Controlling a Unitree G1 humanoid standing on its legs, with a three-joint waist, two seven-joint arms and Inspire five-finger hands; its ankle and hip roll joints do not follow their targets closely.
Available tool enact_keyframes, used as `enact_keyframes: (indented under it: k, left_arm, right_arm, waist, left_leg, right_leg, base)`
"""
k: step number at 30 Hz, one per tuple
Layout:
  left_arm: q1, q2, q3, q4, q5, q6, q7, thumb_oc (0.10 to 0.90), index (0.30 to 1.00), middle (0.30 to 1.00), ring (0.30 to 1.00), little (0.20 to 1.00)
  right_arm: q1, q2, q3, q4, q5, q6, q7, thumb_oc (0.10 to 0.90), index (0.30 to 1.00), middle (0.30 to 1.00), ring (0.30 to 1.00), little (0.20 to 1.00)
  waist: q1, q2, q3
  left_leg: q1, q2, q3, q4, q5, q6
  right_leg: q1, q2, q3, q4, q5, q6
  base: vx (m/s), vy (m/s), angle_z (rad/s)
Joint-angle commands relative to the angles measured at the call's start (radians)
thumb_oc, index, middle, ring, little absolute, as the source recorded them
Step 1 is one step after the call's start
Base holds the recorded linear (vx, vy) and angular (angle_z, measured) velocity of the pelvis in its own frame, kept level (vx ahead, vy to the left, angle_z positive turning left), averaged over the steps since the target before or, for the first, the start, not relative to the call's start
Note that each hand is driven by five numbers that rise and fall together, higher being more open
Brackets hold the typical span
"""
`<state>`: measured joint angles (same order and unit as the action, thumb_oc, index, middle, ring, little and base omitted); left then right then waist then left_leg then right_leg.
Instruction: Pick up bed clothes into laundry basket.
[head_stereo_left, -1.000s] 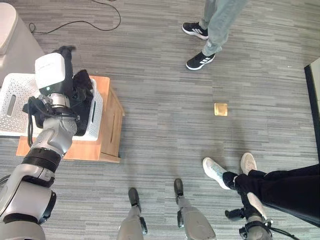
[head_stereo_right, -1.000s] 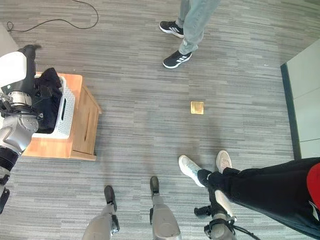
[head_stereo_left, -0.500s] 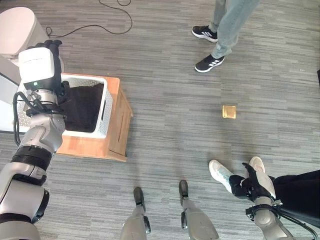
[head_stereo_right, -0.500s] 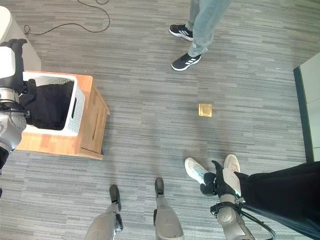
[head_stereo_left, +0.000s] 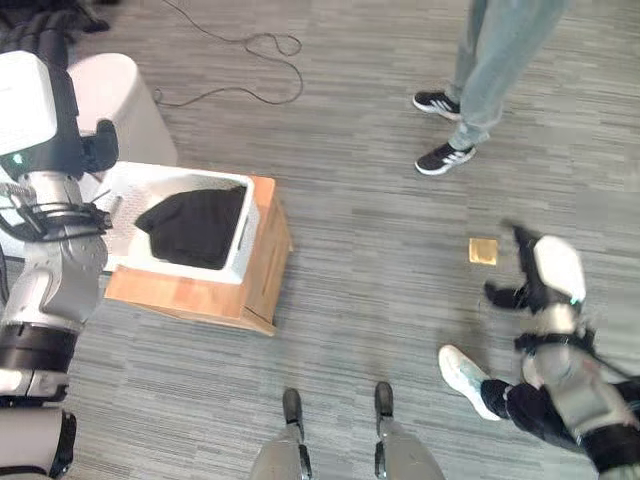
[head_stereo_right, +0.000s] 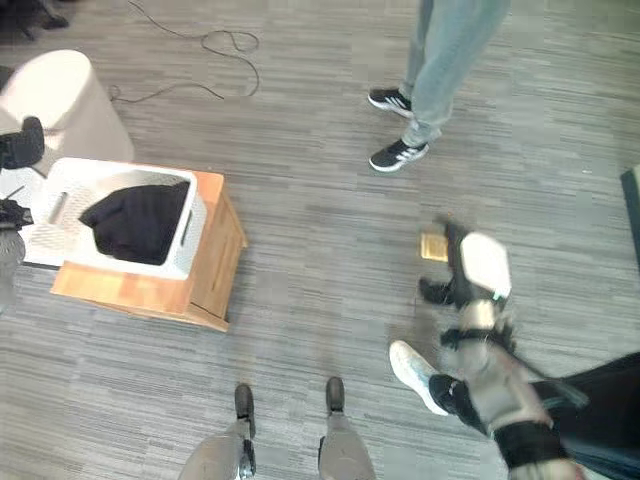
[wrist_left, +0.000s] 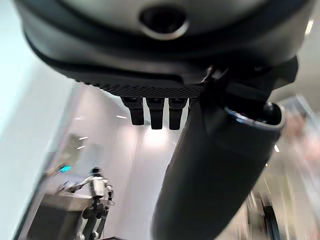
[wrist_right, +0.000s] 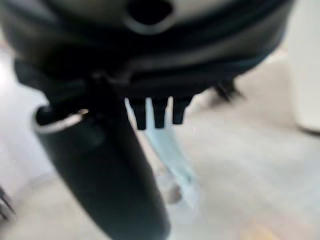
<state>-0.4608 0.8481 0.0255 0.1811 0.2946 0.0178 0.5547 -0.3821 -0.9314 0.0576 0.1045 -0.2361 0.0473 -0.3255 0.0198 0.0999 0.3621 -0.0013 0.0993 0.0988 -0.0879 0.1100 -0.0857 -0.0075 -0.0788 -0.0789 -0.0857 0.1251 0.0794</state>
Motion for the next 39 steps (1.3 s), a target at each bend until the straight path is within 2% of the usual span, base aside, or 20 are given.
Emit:
enact_keyframes:
  k: [1, 4, 5, 6, 10, 11, 13, 15, 16, 21, 24, 26, 28, 29, 30, 31, 32, 33, 36, 39]
  left_arm:
    - [0.187, 0.049, 0.195, -0.057, -0.103, -0.09, 0.098, 0.8, 0.9, 0.9, 0.9, 0.9]
    - [0.371, 0.043, 0.359, -0.158, -0.181, -0.125, 0.084, 0.8, 0.9, 0.9, 0.9, 0.9]
    - [0.452, -0.004, 0.4, -0.228, -0.24, -0.159, 0.054, 0.8, 0.9, 0.9, 0.9, 0.9]
    - [0.463, -0.008, 0.41, -0.235, -0.241, -0.157, 0.052, 0.8, 0.9, 0.9, 0.9, 0.9]
    - [0.58, -0.135, 0.437, -0.346, -0.298, -0.216, 0.018, 0.8, 0.9, 0.9, 0.9, 0.9]
    - [0.579, -0.138, 0.437, -0.349, -0.297, -0.214, 0.017, 0.8, 0.9, 0.9, 0.9, 0.9]
    - [0.539, -0.167, 0.411, -0.369, -0.326, -0.238, 0.014, 0.8, 0.9, 0.9, 0.9, 0.9]
    - [0.532, -0.196, 0.39, -0.412, -0.401, -0.279, -0.027, 0.8, 0.9, 0.9, 0.9, 0.9]
    - [0.55, -0.212, 0.388, -0.422, -0.428, -0.288, -0.056, 0.8, 0.9, 0.9, 0.9, 0.9]
    - [0.64, -0.289, 0.394, -0.443, -0.486, -0.301, -0.134, 0.8, 0.9, 0.9, 0.9, 0.9]
    - [0.645, -0.326, 0.389, -0.414, -0.512, -0.291, -0.15, 0.8, 0.9, 0.9, 0.9, 0.9]
    - [0.633, -0.347, 0.36, -0.396, -0.528, -0.283, -0.148, 0.8, 0.9, 0.9, 0.9, 0.9]
    - [0.605, -0.348, 0.305, -0.357, -0.526, -0.293, -0.164, 0.8, 0.9, 0.9, 0.9, 0.9]
    - [0.603, -0.349, 0.304, -0.356, -0.526, -0.294, -0.163, 0.8, 0.9, 0.9, 0.9, 0.9]
    - [0.585, -0.345, 0.277, -0.335, -0.52, -0.293, -0.18, 0.8, 0.9, 0.9, 0.9, 0.9]
    - [0.581, -0.346, 0.275, -0.333, -0.52, -0.294, -0.18, 0.8, 0.9, 0.9, 0.9, 0.9]
    - [0.561, -0.354, 0.242, -0.314, -0.529, -0.291, -0.184, 0.8, 0.9, 0.9, 0.9, 0.9]
    - [0.559, -0.354, 0.241, -0.313, -0.529, -0.291, -0.184, 0.8, 0.9, 0.9, 0.9, 0.9]
    - [0.517, -0.357, 0.196, -0.27, -0.514, -0.27, -0.195, 0.8, 0.9, 0.9, 0.9, 0.9]
    - [0.54, -0.363, 0.234, -0.281, -0.507, -0.278, -0.187, 0.8, 0.9, 0.9, 0.9, 0.9]
  right_arm:
    - [0.142, -0.044, -0.138, -0.247, 0.065, -0.199, -0.069, 0.8, 0.9, 0.9, 0.9, 0.9]
    - [0.24, 0.007, -0.186, -0.373, 0.034, -0.256, -0.013, 0.8, 0.9, 0.9, 0.9, 0.9]
    - [0.22, 0.016, -0.165, -0.393, 0.047, -0.268, 0.0, 0.8, 0.9, 0.9, 0.9, 0.9]
    - [0.215, 0.015, -0.157, -0.392, 0.047, -0.268, 0.0, 0.8, 0.9, 0.9, 0.9, 0.9]
    - [0.154, 0.033, -0.142, -0.416, 0.055, -0.273, 0.006, 0.8, 0.9, 0.9, 0.9, 0.9]
    - [0.154, 0.031, -0.143, -0.415, 0.054, -0.274, 0.005, 0.8, 0.9, 0.9, 0.9, 0.9]
    - [0.147, 0.028, -0.17, -0.415, 0.029, -0.261, -0.023, 0.8, 0.9, 0.9, 0.9, 0.9]
    - [0.153, 0.045, -0.211, -0.421, -0.032, -0.227, -0.058, 0.8, 0.9, 0.9, 0.9, 0.9]
    - [0.177, 0.068, -0.238, -0.43, -0.051, -0.213, -0.061, 0.8, 0.9, 0.9, 0.9, 0.9]
    - [0.258, 0.153, -0.314, -0.464, -0.115, -0.191, -0.037, 0.8, 0.9, 0.9, 0.9, 0.9]
    - [0.255, 0.203, -0.318, -0.472, -0.15, -0.182, -0.034, 0.8, 0.9, 0.9, 0.9, 0.9]
    - [0.253, 0.22, -0.31, -0.476, -0.178, -0.169, -0.026, 0.8, 0.9, 0.9, 0.9, 0.9]
    - [0.255, 0.206, -0.301, -0.456, -0.201, -0.166, -0.027, 0.8, 0.9, 0.9, 0.9, 0.9]
    - [0.254, 0.204, -0.301, -0.454, -0.201, -0.167, -0.028, 0.8, 0.9, 0.9, 0.9, 0.9]
    - [0.255, 0.18, -0.312, -0.436, -0.213, -0.162, -0.046, 0.8, 0.9, 0.9, 0.9, 0.9]
    - [0.253, 0.177, -0.313, -0.433, -0.212, -0.163, -0.048, 0.8, 0.9, 0.9, 0.9, 0.9]
    - [0.261, 0.152, -0.331, -0.426, -0.216, -0.158, -0.063, 0.8, 0.9, 0.9, 0.9, 0.9]
    - [0.261, 0.151, -0.332, -0.426, -0.216, -0.159, -0.064, 0.8, 0.9, 0.9, 0.9, 0.9]
    - [0.338, 0.164, -0.457, -0.419, -0.195, -0.146, -0.126, 0.8, 0.9, 0.9, 0.9, 0.9]
    - [0.331, 0.185, -0.51, -0.452, -0.167, -0.162, -0.159, 0.8, 0.9, 0.9, 0.9, 0.9]
  waist:
    - [0.015, -0.067, -0.195]
    - [0.039, -0.052, -0.207]
    - [0.08, -0.047, -0.212]
    - [0.071, -0.047, -0.217]
    - [0.176, -0.048, -0.21]
    - [0.168, -0.048, -0.207]
    - [0.151, -0.068, -0.187]
    - [0.099, -0.093, -0.205]
    - [0.091, -0.094, -0.214]
    - [0.096, -0.094, -0.25]
    - [0.119, -0.103, -0.246]
    - [0.106, -0.109, -0.223]
    - [0.075, -0.096, -0.208]
    - [0.077, -0.092, -0.21]
    - [0.066, -0.092, -0.201]
    - [0.066, -0.087, -0.204]
    - [0.04, -0.092, -0.191]
    - [0.039, -0.091, -0.195]
    - [-0.025, -0.127, -0.195]
    - [0.018, -0.141, -0.201]
  left_leg:
    - [0.0, -0.002, -0.008, 0.001, -0.069, -0.026]
    - [-0.002, -0.002, -0.022, 0.001, -0.048, -0.023]
    - [-0.009, -0.004, -0.041, 0.001, -0.033, -0.028]
    - [-0.011, -0.004, -0.044, 0.001, -0.036, -0.029]
    - [-0.038, -0.023, -0.086, 0.014, -0.005, -0.038]
    - [-0.038, -0.027, -0.094, 0.015, -0.004, -0.038]
    - [-0.06, 0.021, 0.087, 0.078, -0.023, -0.027]
    - [0.001, 0.118, 0.391, 0.126, -0.081, -0.024]
    - [0.021, 0.129, 0.439, 0.137, -0.09, -0.025]
    - [0.023, 0.07, 0.364, 0.09, -0.094, -0.005]
    - [0.053, 0.015, 0.312, 0.043, -0.109, 0.041]
    - [0.068, -0.027, 0.241, 0.014, -0.114, 0.064]
    - [0.046, -0.037, 0.122, 0.007, -0.095, 0.062]
    - [0.041, -0.033, 0.124, 0.005, -0.088, 0.061]
    - [0.029, -0.053, 0.021, 0.002, -0.083, 0.052]
    - [0.021, -0.047, 0.018, 0.001, -0.075, 0.05]
    - [0.005, -0.072, -0.087, 0.001, -0.062, 0.048]
    - [0.005, -0.073, -0.09, 0.001, -0.071, 0.047]
    - [-0.043, -0.142, -0.316, 0.003, -0.043, 0.046]
    - [-0.087, -0.153, -0.342, 0.005, -0.02, 0.031]
  right_leg:
    - [0.12, -0.007, -0.002, 0.004, -0.187, 0.039]
    - [0.126, -0.005, -0.009, 0.008, -0.181, 0.033]
    - [0.137, -0.006, -0.031, 0.009, -0.185, 0.03]
    - [0.137, -0.005, -0.034, 0.007, -0.187, 0.029]
    - [0.181, -0.02, -0.116, 0.004, -0.211, 0.025]
    - [0.186, -0.022, -0.125, 0.004, -0.214, 0.026]
    - [0.199, -0.057, -0.221, 0.017, -0.213, 0.028]
    - [0.199, -0.095, -0.344, 0.036, -0.212, 0.032]
    - [0.203, -0.106, -0.384, 0.038, -0.208, 0.032]
    - [0.236, -0.157, -0.504, 0.104, -0.207, 0.053]
    - [0.22, -0.249, -0.566, 0.286, -0.188, 0.079]
    - [0.172, -0.307, -0.505, 0.427, -0.108, 0.11]
    - [0.06, -0.23, -0.237, 0.485, -0.157, 0.085]
    - [0.053, -0.225, -0.237, 0.484, -0.152, 0.08]
    - [0.019, -0.146, -0.051, 0.437, -0.227, 0.075]
    - [0.014, -0.14, -0.054, 0.433, -0.219, 0.071]
    - [-0.014, -0.067, 0.126, 0.373, -0.234, 0.057]
    - [-0.011, -0.067, 0.124, 0.369, -0.24, 0.057]
    - [0.031, 0.131, 0.507, 0.288, -0.287, 0.005]
    - [0.081, 0.116, 0.439, 0.166, -0.26, -0.021]
  base:
    - [0.04, -0.013, 0.17]
    - [-0.01, -0.038, 0.06]
    - [-0.07, -0.052, 0.05]
    - [-0.04, -0.063, 0.05]
    - [-0.05, -0.02, 0.42]
    - [-0.15, -0.018, 0.68]
    - [-0.25, -0.022, 1.31]
    - [-0.25, 0.029, 1.55]
    - [-0.1, 0.07, 1.64]
    - [0.07, 0.103, 1.76]
    - [0.07, 0.146, 1.18]
    - [0.03, 0.085, 1.7]
    - [-0.06, -0.019, 1.84]
    - [0.05, -0.114, 1.56]
    - [0.02, -0.1, 1.56]
    - [0.04, -0.169, 2.01]
    - [0.02, -0.083, 2.0]
    - [0.01, -0.138, 2.36]
    - [-0.05, -0.121, 2.68]
    - [-0.19, -0.16, 2.21]
